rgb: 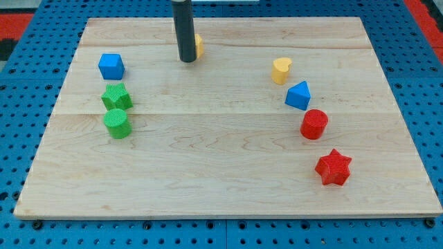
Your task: Keep yellow hexagon on left side of yellow heart
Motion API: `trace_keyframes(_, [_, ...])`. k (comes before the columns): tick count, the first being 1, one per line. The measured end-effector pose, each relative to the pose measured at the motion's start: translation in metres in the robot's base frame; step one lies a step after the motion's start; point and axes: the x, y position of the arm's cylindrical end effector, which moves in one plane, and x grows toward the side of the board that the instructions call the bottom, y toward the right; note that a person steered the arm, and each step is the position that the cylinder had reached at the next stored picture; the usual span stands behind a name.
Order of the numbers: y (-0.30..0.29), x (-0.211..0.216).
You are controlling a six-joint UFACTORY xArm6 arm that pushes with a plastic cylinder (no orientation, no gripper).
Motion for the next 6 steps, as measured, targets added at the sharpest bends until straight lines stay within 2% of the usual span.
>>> trace_keyframes(1, [-0.044, 0.004])
trace_keyframes(2, [-0.024, -0.041])
trace_keyframes(3, [0.022, -0.039])
trace_keyframes(4, [0.081, -0.002])
trace_keyframes(5, [0.079, 0.022])
trace_keyframes(6, [0.058, 0.024])
